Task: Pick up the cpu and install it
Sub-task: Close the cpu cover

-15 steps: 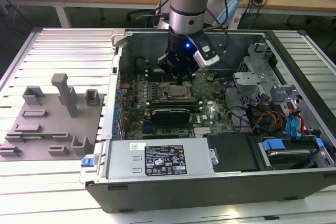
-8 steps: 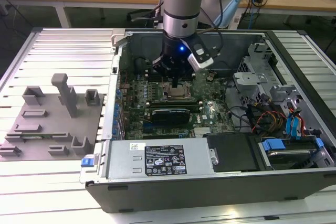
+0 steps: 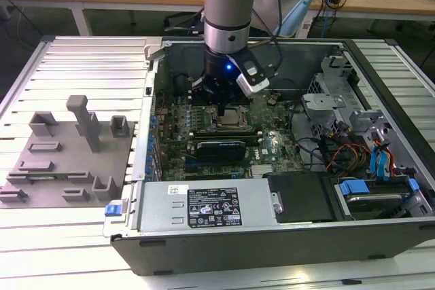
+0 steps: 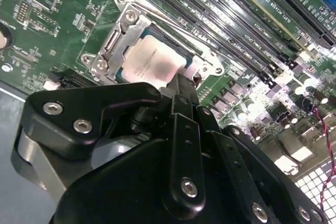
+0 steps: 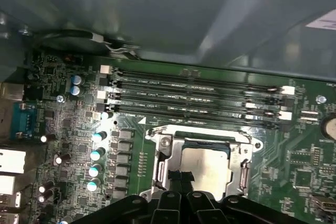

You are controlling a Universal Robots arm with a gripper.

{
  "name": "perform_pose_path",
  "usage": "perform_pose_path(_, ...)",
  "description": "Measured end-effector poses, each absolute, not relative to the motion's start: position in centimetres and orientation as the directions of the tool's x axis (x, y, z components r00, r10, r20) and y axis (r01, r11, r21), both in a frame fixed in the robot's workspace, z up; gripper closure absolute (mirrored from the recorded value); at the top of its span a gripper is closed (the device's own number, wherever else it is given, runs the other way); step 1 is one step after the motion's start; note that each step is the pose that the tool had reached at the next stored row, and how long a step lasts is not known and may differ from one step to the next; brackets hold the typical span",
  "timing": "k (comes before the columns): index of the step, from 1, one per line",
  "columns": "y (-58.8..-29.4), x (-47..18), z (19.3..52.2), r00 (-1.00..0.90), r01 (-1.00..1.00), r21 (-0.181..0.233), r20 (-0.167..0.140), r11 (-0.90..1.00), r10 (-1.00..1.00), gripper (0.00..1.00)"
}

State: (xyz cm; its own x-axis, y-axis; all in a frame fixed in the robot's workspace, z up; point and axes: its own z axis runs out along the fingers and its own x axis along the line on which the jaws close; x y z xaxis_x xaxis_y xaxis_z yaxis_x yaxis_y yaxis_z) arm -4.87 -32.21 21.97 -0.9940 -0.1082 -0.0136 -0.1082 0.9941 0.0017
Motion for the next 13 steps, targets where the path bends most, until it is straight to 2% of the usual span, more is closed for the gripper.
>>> perform_pose_path(13, -32.3, -5.7, 20.4, -0.993, -0.115, 0.002, -0.013, 0.993, -0.115, 0.89)
